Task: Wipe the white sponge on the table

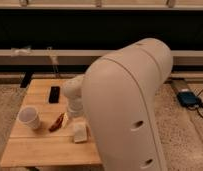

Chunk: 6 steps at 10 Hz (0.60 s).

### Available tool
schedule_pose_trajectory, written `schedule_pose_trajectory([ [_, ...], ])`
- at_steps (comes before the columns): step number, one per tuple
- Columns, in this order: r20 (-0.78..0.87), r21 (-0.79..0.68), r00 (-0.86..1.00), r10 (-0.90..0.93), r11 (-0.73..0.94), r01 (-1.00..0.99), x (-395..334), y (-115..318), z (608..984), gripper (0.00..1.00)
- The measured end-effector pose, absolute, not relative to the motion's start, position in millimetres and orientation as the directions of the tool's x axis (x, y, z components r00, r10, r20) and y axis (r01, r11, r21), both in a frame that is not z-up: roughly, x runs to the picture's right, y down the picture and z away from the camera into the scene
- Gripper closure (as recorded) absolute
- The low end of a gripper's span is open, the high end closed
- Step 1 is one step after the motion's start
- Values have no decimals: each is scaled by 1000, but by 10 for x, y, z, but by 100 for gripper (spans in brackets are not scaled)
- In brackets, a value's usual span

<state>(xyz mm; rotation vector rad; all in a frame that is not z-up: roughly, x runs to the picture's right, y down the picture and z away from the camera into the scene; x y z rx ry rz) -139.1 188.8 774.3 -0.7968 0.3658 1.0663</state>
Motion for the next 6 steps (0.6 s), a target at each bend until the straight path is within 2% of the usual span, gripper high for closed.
schedule_pose_trajectory([
  [2,-627,-349,458,630,298,-888,-1370,1985,7816,20],
  [6,-655,-322,432,620,289,-902,-1274,2197,7983,20],
])
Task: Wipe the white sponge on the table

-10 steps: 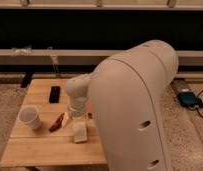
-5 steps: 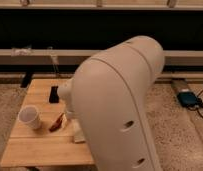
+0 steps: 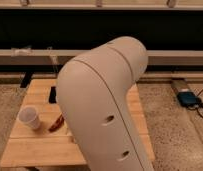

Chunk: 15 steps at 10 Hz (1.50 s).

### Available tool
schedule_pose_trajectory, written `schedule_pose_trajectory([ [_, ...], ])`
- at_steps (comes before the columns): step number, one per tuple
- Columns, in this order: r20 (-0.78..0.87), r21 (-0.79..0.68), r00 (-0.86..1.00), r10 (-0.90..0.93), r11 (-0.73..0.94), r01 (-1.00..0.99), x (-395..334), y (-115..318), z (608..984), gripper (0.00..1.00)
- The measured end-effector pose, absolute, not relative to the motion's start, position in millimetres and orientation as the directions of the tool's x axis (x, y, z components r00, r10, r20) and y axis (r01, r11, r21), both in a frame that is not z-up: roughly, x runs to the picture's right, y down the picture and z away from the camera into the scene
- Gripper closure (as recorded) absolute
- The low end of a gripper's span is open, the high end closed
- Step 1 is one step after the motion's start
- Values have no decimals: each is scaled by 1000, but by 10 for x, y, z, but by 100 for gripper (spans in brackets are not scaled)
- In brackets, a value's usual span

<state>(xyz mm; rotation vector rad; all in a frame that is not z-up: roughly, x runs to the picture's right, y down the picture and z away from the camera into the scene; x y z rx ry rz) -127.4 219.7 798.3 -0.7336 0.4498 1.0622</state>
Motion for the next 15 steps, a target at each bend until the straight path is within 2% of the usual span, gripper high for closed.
schedule_pose_trajectory([
  [4,-676,-290,397,621,271,-918,-1182,2290,8071,22],
  [6,-681,-286,393,618,270,-919,-1177,2336,8087,38],
  [8,-686,-282,386,617,264,-922,-1144,2381,8101,61],
  [12,-689,-261,372,622,266,-928,-1050,2382,8046,98],
  [15,-711,-205,324,624,258,-944,-755,2328,8073,100],
])
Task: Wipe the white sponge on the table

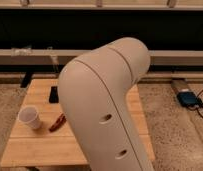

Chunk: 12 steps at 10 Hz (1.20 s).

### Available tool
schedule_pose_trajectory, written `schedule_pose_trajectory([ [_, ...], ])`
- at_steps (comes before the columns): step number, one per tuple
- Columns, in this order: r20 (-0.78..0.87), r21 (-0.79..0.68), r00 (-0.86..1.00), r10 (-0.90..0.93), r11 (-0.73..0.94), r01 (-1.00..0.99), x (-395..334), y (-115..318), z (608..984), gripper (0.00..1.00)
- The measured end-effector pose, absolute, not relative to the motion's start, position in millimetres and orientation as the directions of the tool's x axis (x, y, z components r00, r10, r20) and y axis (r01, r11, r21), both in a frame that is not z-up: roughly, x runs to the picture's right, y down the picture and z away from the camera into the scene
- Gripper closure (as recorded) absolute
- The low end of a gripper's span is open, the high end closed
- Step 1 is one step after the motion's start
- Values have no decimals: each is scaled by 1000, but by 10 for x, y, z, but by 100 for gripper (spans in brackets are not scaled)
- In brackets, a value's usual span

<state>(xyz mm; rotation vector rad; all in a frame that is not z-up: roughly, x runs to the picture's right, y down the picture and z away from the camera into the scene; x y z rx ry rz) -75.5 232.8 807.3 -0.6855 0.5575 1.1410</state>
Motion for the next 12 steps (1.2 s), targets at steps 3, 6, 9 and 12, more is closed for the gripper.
schedule_pose_trajectory([
  [3,-733,-151,281,619,255,-955,-519,2335,8131,100],
  [6,-745,-129,267,612,260,-957,-396,2381,8097,100],
  [9,-749,-136,273,604,263,-955,-391,2500,7867,100],
  [12,-755,-182,311,577,270,-945,-549,2698,7672,100],
])
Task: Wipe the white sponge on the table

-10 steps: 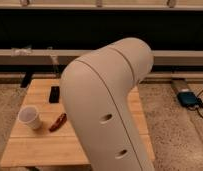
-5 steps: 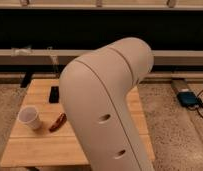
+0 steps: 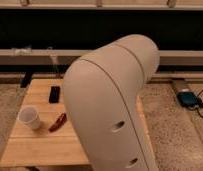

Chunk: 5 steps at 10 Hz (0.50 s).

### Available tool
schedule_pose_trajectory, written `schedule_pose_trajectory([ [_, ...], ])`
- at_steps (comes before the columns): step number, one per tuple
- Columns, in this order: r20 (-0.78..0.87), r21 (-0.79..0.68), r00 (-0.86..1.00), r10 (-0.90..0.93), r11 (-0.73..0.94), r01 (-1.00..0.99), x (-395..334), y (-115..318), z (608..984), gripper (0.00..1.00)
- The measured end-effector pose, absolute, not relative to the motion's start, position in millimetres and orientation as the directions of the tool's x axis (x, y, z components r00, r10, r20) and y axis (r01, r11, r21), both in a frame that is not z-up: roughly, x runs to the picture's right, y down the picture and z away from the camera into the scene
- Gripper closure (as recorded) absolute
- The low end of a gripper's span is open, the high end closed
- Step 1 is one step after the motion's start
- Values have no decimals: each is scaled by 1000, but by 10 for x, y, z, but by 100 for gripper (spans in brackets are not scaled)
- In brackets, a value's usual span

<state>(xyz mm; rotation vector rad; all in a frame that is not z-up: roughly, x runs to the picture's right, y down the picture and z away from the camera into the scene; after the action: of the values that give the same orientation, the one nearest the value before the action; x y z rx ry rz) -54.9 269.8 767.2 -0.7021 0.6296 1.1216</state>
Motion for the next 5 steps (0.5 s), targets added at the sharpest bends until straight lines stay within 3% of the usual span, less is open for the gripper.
schedule_pose_trajectory([
  [5,-745,-312,418,520,283,-907,-1114,2900,7679,100],
])
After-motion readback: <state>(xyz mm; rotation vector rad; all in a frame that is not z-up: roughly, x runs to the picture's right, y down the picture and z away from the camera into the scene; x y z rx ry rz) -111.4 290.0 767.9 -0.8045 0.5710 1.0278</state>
